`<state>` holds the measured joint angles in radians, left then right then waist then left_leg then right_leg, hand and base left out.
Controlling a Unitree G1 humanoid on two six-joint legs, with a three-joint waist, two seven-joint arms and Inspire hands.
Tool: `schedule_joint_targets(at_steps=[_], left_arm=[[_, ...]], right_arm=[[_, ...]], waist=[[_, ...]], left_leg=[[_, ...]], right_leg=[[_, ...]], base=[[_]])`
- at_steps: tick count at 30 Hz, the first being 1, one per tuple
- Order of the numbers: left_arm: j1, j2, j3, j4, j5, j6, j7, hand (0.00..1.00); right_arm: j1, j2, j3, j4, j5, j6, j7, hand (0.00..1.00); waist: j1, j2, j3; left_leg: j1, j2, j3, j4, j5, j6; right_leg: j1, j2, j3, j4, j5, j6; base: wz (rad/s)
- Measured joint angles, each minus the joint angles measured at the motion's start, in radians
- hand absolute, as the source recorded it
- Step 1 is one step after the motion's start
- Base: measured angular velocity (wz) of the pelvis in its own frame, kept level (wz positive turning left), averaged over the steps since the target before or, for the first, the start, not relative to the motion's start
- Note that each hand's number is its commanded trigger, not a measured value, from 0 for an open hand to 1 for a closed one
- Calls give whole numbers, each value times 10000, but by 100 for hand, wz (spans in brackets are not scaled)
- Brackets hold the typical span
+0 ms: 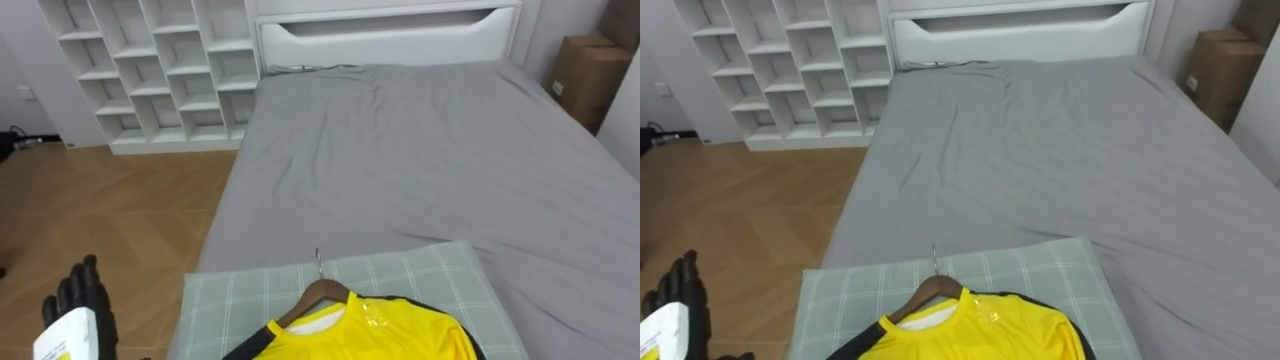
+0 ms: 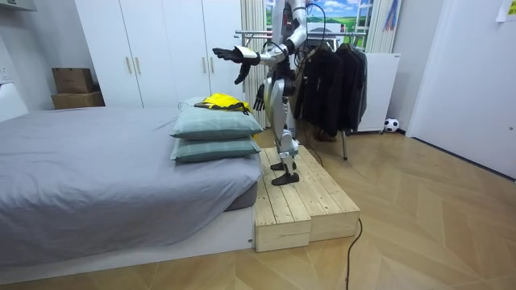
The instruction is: Hang clothes
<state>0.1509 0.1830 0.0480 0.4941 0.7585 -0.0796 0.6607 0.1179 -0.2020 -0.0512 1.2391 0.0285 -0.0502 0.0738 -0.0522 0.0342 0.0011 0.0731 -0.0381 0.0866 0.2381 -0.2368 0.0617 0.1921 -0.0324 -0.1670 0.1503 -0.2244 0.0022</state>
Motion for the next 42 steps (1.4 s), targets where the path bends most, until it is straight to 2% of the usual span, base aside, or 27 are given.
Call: schedule_joint_targets(at_steps=[4,9,15,21,30,31,32,37,42], left_arm=[[-31,-2,-432,317,3,-11,-55,0],[-46,-17,-833,427,4,-11,-182,0],[-56,-31,-888,424,252,-8,-451,0],[-191,-85,-981,419,1054,9,-839,0],[-500,-144,-1307,416,1543,318,-1563,0],[-557,-144,-1319,412,1603,389,-1577,0],[-619,-144,-1319,412,1684,444,-1599,0],[-1223,-143,-1468,414,1987,902,-1640,0],[-1336,-145,-1514,437,1993,1218,-1643,0]], right_arm=[[8,-1,0,-2,26,-29,87,0],[7,-3,1,1,58,-24,141,0],[5,23,-4,-99,20,-22,169,0],[-7,125,6,-234,-218,-31,164,0],[-15,234,306,-303,-244,-11,122,0],[-38,256,321,-305,-222,1,105,0],[-61,256,325,-305,-190,9,93,0],[-186,233,571,-299,33,95,24,0],[-206,183,678,-300,210,150,24,0]], waist=[[-281,14,13],[-314,25,15],[-342,4,13],[-375,-183,-23],[-487,-364,11],[-509,-329,-32],[-509,-319,-39],[-603,-287,-24],[-774,-204,-12]], left_leg=[[1,1,33,-23,0,0],[10,12,71,-45,0,-1],[-28,13,91,-27,0,-1],[-73,13,96,-26,5,-3],[-141,31,107,-22,3,-4],[-249,61,165,-5,3,-7],[-313,71,178,3,4,-8],[-640,79,213,-1,134,-11],[-638,91,264,-102,141,-22]], right_leg=[[-14,2,8,-1,0,0],[-27,8,15,-4,0,0],[-19,3,-41,-7,0,0],[-6,3,29,-6,0,0],[-82,9,-23,-3,4,-5],[-234,19,-32,8,19,-25],[-313,25,-25,8,34,-32],[-662,31,0,-5,122,-53],[-725,39,14,-10,122,-53]], base=[[-2],[-2],[0],[0],[0],[-4],[-6],[-1],[-2]])
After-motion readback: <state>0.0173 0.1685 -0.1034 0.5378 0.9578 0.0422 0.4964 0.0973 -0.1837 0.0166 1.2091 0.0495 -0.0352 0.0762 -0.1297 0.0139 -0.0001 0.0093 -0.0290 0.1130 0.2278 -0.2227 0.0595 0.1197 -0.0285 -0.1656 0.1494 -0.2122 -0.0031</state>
